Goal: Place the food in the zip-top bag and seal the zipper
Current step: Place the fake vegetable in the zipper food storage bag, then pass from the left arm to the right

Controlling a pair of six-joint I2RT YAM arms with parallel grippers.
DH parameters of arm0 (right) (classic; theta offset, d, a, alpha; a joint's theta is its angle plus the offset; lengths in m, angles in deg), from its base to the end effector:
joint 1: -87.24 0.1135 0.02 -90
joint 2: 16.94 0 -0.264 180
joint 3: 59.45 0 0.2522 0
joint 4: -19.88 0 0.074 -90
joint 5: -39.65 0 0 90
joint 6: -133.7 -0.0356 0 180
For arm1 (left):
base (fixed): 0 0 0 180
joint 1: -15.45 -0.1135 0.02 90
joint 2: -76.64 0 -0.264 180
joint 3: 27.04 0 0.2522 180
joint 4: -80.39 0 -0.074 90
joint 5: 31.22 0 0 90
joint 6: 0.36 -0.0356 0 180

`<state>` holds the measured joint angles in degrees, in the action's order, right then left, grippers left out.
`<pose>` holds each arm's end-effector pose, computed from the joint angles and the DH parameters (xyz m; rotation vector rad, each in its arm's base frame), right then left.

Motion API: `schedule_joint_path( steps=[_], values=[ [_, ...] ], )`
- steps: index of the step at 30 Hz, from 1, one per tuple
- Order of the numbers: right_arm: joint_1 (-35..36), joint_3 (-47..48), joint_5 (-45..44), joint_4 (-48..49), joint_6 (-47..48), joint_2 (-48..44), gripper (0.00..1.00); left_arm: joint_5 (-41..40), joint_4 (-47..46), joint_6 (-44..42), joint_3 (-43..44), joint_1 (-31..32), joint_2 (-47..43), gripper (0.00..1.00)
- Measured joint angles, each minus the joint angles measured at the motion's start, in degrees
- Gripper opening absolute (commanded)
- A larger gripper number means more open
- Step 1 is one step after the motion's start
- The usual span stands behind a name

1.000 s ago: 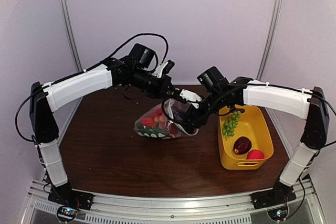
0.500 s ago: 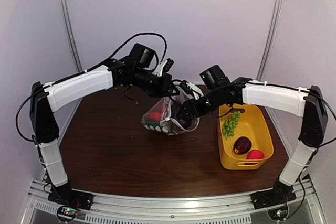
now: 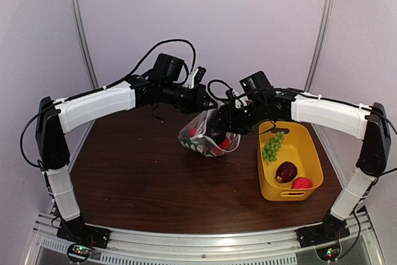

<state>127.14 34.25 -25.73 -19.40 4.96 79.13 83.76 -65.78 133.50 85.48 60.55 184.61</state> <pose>0.2815 0.2547 0.2949 -0.2713 2.5075 1.1377 0.3038 -0.3262 0.3327 0.3273 2.3249 -1.3236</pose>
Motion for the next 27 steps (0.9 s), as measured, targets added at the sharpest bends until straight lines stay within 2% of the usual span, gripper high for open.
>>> schedule_joint_path(
  steps=[5, 6, 7, 8, 9, 15, 20, 24, 27],
  values=[
    [0.2, 1.4, -5.8, -0.6, -5.1, 0.7, 0.59, 0.1, -1.1, 1.7, 0.0, 0.4, 0.0, 0.0],
    [0.3, 1.4, -6.2, -0.6, -5.5, 0.7, 0.65, 0.1, -1.1, 1.8, 0.0, 0.4, 0.0, 0.0],
    [0.3, 1.4, -6.3, -0.5, -5.9, 0.7, 0.84, 0.0, -1.1, 1.9, 0.0, 0.4, 0.0, 0.0],
    [0.3, 1.4, -6.3, -0.3, -6.1, 0.7, 0.97, -0.2, -1.1, 2.1, 0.0, 0.4, 0.0, 0.0],
    [0.3, 1.4, -6.2, -0.2, -6.4, 0.6, 0.99, -0.4, -1.1, 2.2, 0.0, 0.4, 0.0, 0.0],
    [0.2, -1.0, -4.8, 0.9, -3.0, -4.8, 1.0, -0.7, -1.2, 2.4, -0.7, 0.3, 0.1, 0.0],
    [-1.3, -4.0, 3.4, 4.4, 1.3, -10.4, 1.0, -0.4, -1.0, 2.3, -1.0, -0.2, 0.5, 0.0],
    [-3.9, -4.6, 12.9, 5.9, 8.0, -12.2, 1.0, -0.2, -0.5, 1.0, -1.0, -0.9, 0.5, 0.0],
    [-7.5, -3.2, 14.7, 3.3, 17.4, -12.6, 0.95, -0.1, 0.2, -0.5, -1.0, -1.3, 0.5, 0.0]
  ],
)
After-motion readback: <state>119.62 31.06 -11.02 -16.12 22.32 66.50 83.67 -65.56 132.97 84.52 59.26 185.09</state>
